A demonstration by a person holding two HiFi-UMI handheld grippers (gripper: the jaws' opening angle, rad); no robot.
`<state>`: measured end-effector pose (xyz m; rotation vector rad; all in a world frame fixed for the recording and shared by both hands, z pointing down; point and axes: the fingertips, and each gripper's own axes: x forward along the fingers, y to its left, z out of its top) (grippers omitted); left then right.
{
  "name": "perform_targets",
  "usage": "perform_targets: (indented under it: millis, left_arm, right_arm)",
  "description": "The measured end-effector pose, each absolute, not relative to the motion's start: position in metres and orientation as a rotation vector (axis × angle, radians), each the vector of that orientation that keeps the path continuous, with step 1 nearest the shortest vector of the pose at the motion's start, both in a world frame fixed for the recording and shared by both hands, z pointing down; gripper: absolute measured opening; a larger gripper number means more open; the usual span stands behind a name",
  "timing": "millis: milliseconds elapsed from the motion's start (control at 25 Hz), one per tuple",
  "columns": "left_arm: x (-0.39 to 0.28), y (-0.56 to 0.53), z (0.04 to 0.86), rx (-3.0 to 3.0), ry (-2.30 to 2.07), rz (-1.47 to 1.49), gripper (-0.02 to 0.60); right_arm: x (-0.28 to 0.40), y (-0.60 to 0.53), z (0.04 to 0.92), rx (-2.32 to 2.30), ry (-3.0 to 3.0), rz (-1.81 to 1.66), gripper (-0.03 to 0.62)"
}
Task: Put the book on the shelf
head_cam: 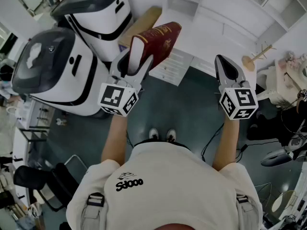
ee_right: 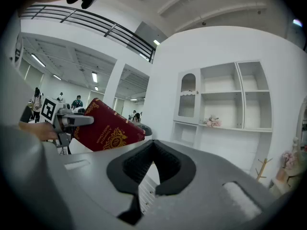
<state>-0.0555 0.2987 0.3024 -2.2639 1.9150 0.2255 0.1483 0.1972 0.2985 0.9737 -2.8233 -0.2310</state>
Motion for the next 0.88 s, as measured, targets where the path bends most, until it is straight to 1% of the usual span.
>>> perform_targets:
  millis: [240, 560, 880]
  left_arm:
    - [-0.062, 0.297, 0.304, -2.262, 1.918, 0.244, 0.238]
    - [-0.076, 0.277, 0.313, -2.280, 1.937, 0.239, 0.238]
    - [-0.089, 0.216, 0.322, -2.302, 1.951, 0.235, 0.238]
  right_arm:
    - [0.137, 0.194, 0.300, 0.948, -2.826, -0.232, 0.002]
    - [0.135, 0.167, 0.308, 1.028, -2.836, -0.166, 0.002]
    - [0.125, 0.105, 0.316, 1.032, -2.852, -0.098, 0.002]
